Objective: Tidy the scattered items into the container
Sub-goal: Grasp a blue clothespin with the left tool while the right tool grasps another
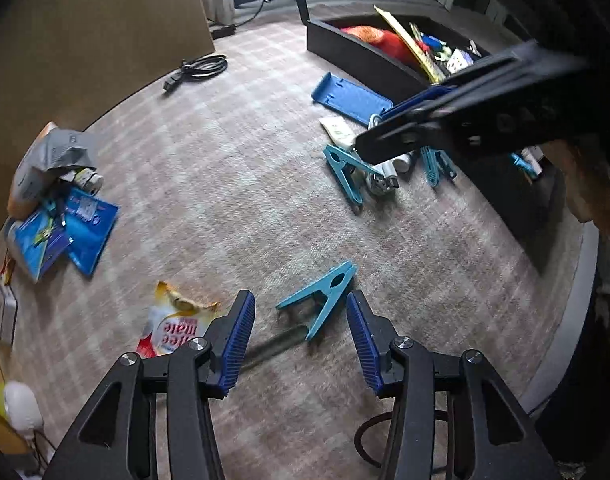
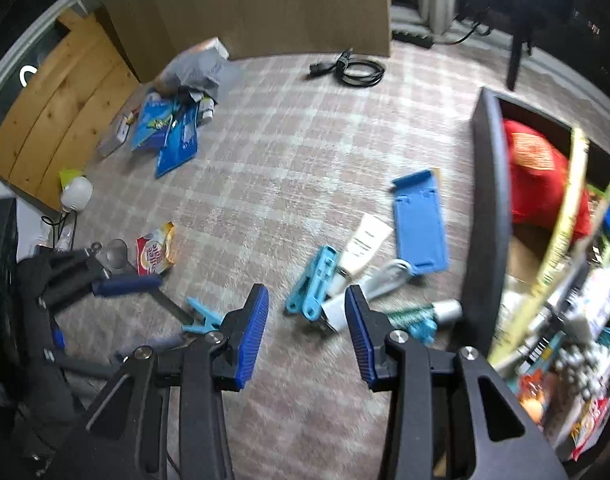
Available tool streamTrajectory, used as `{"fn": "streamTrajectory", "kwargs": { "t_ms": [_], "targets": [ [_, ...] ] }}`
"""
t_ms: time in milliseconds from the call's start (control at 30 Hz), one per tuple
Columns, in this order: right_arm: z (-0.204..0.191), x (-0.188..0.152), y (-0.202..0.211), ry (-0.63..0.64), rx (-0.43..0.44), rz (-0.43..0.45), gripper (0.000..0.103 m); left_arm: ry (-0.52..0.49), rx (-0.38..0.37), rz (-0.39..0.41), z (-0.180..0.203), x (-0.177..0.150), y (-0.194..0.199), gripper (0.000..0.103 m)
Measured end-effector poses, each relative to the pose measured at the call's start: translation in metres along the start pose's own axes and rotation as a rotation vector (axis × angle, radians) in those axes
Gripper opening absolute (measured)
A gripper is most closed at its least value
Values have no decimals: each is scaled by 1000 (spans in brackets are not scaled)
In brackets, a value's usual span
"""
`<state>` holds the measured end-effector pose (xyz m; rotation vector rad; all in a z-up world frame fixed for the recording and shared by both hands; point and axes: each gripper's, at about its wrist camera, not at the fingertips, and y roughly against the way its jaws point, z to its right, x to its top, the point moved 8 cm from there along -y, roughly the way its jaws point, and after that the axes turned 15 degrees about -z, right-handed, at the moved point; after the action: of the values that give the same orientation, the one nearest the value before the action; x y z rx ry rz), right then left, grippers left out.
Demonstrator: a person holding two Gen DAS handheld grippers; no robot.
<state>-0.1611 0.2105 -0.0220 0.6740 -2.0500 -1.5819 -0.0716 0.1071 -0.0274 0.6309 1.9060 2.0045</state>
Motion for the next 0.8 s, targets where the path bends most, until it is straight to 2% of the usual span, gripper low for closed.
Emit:
{"fn": "streamTrajectory", "kwargs": {
  "t_ms": [167,367,500,600,667,733,800],
  "targets": [
    [0,12,-25,-44,59,-85,39,-8,-19,-8,-2,4,-8,46],
    [6,22,-38,-87,93,-133,37,-15,-40,-9,-2,5,-16,46],
    [7,25,-45,-83,44,-158,37,-33,-44,-12,1,6,-20,45],
    [4,26,-47,-66,11,-159,37,-42,-40,-13,4,6,-23,42],
    [4,26,-48,-65,-10,-154,24,-43,-38,-8,5,5,-22,39],
    [5,26,-48,-65,-14,-148,23,-42,-44,-2,5,4,-21,27],
    [5,26,-47,-66,-8,-145,22,-33,-49,-2,5,3,-20,25]
  ]
}}
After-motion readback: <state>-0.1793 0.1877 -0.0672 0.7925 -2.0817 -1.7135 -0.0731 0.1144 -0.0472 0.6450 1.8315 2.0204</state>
